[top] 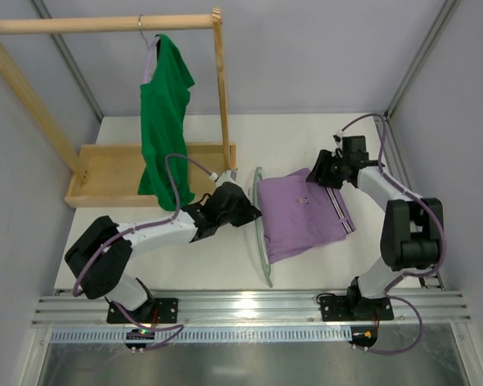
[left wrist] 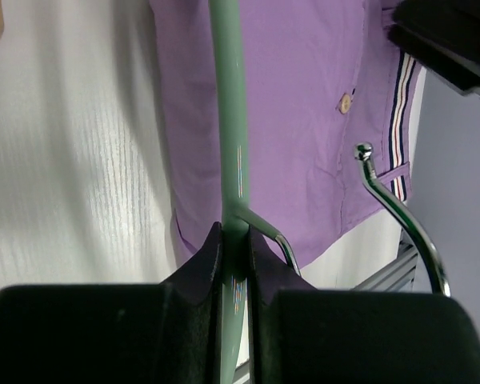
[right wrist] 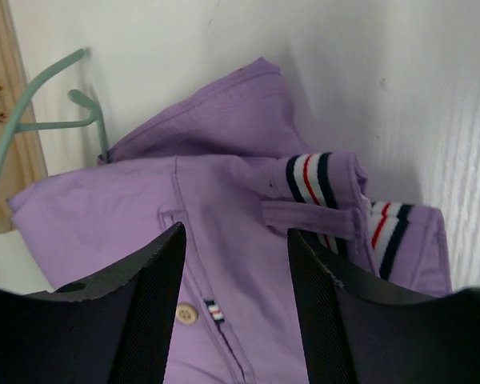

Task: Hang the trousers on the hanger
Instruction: Place trousers on hanger

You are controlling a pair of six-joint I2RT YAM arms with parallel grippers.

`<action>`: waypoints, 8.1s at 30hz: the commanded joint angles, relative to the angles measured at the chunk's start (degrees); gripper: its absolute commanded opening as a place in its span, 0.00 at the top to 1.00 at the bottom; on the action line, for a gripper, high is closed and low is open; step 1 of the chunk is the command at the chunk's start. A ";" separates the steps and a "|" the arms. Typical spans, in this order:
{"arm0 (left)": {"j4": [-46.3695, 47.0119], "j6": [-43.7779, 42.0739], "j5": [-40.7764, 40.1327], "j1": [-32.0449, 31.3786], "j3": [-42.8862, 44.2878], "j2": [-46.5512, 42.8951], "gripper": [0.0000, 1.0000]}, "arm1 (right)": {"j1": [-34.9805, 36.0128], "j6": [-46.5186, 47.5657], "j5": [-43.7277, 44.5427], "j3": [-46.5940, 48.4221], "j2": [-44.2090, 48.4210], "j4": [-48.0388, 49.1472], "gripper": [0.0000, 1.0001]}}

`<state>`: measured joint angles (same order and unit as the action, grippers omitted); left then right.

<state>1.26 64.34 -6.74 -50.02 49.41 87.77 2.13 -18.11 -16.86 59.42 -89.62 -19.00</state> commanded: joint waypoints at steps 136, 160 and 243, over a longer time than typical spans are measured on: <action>5.79 14.59 5.43 6.51 2.54 20.69 1.00 | -8.54 -7.73 -11.89 -11.25 -2.05 16.55 0.77; -5.30 -2.02 12.10 7.65 9.30 20.52 1.00 | -13.21 2.90 -1.86 3.78 -1.25 -3.85 0.36; -3.81 -8.35 23.27 11.88 15.72 25.17 0.99 | -17.51 8.35 -11.88 4.21 -10.57 5.82 0.54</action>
<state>7.62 59.31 22.22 -39.07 66.57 109.47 -15.44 -10.57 -27.07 62.78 -100.53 -15.42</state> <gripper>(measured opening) 0.088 0.466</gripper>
